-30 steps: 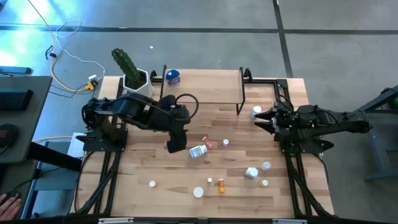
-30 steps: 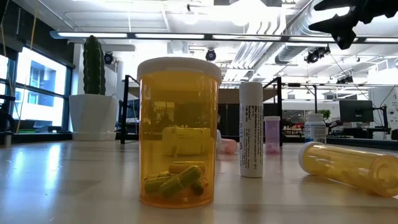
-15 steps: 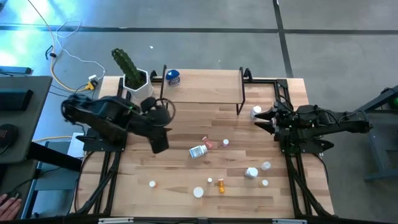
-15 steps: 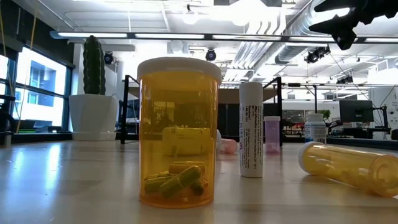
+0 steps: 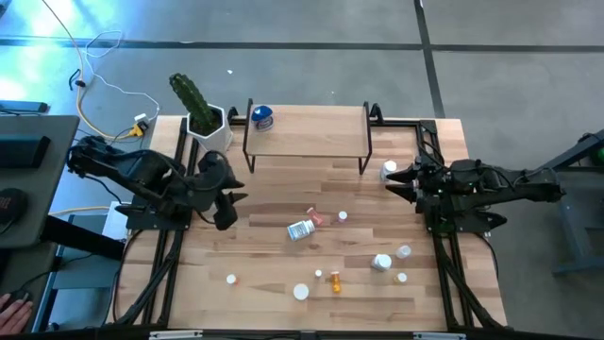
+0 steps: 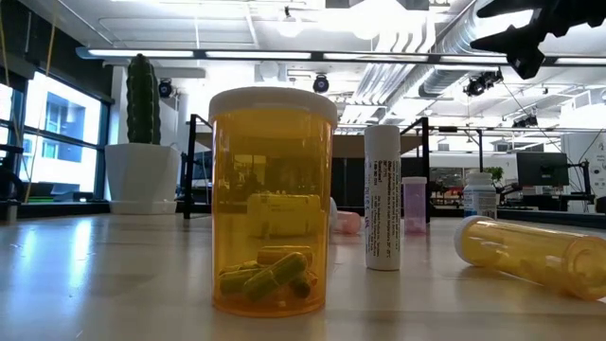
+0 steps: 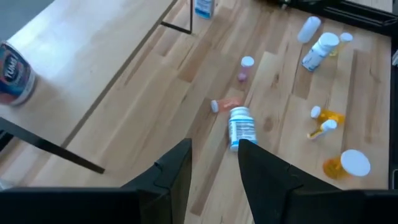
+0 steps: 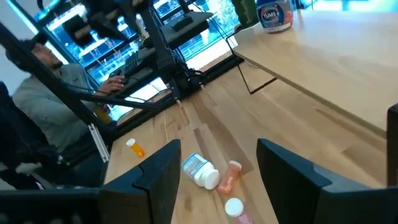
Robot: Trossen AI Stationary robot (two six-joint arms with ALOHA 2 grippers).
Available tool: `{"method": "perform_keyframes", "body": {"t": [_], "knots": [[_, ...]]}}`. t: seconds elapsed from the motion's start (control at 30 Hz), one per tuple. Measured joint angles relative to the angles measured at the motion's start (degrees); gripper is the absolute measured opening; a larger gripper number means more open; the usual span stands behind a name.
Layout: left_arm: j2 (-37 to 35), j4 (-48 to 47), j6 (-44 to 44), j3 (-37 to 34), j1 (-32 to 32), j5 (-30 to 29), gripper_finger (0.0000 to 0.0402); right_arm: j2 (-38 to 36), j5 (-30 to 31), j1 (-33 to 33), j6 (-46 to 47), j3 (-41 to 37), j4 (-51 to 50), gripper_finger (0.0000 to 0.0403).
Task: Pick and place medicine bottles onto shelf by color
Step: Put the right pink pill bottle on the shelf
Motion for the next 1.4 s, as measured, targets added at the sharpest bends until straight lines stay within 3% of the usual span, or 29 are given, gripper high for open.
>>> {"method": "perform_keyframes", "body": {"t": [0.3, 0.47, 0.73, 1.0, 1.4], "knots": [[-8.3, 11.58, -4.1, -15.84, -4.08, -1.56, 0.0119, 8.36, 0.39, 0.01, -0.82, 0.14, 12.86, 0.0201], [-13.1, 20.13, -4.19, -23.24, -5.49, -1.51, 0.0119, 13.43, 0.4, -0.01, -0.82, 5.45, 8.75, 0.0201], [-19.38, 32.95, 0.65, -32.84, -5.77, -0.61, 0.0119, 24.16, 0.4, 0.03, -2.06, 20.4, -8.98, 0.0201], [-21.12, 35.21, 2.68, -33.91, -4.83, 4.09, 0.0119, 34.84, -2.68, 0.05, -3.72, 27.95, -21.97, 0.0201], [-21.01, 35.09, 3.61, -33.9, -4.81, 4.79, 0.0119, 47.39, -5.4, 0.82, -9.94, 28.09, -21.69, 0.0201]]}}
